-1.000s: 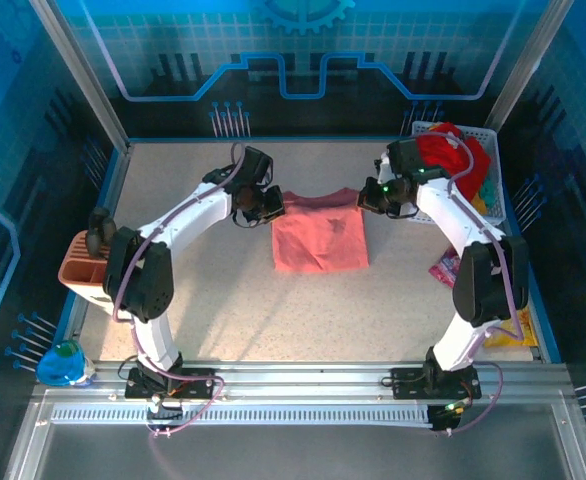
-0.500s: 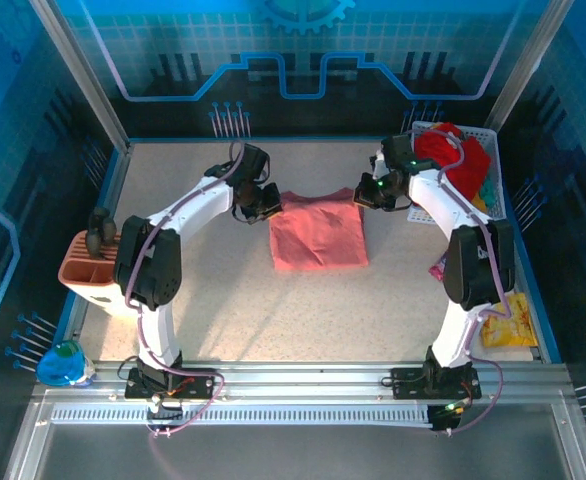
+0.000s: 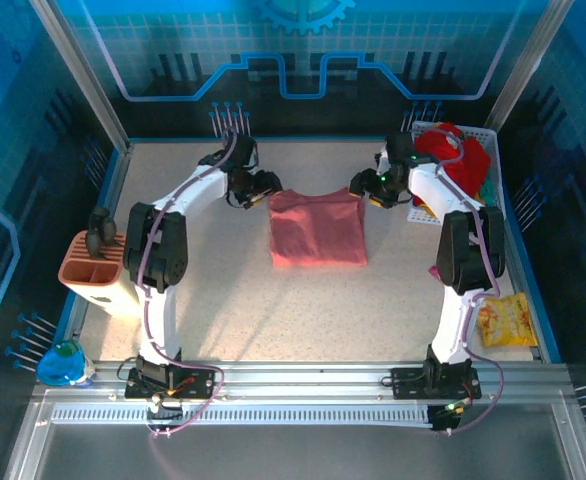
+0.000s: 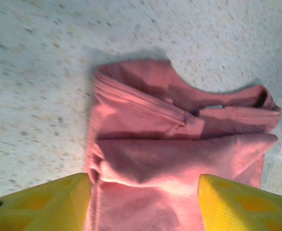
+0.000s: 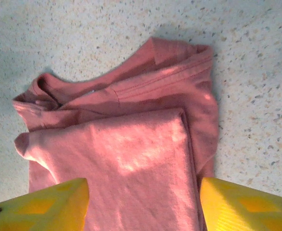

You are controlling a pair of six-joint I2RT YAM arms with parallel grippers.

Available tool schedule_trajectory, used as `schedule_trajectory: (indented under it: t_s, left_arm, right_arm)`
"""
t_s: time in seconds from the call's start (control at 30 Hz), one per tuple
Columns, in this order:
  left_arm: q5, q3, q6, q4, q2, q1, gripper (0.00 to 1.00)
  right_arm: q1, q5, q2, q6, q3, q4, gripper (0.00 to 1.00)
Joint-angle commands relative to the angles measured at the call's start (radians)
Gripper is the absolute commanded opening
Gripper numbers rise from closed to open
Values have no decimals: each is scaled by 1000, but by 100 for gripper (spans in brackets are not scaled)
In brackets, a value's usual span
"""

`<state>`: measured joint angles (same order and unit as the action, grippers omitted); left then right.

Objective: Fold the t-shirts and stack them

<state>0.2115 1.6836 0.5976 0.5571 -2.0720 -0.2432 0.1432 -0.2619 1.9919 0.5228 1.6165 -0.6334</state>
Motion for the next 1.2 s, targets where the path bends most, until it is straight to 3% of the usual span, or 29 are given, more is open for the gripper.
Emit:
schedule_trajectory:
  t_s: [0.0,0.23,0.53,0.8,1.17]
  left_arm:
    - [28,-63,-42,-14,88,12,61]
    - [141,-161,18,-58,155,-16,52]
    - [174,-211,185,-179,161,-183,51]
    - [170,-205,272,-278,30,-237,50]
    - [88,-193,172,-172,-68,-149,49]
  right_arm:
    - [2,2,-75,-5,-39,38,66]
    - [26,-111,-191,18,-192,131,69]
    - [66,-315,-286,229,-432,367,72]
    - [114,-343,-211,367,-607,593,72]
    - [104,-226,-160,321,-730,555,71]
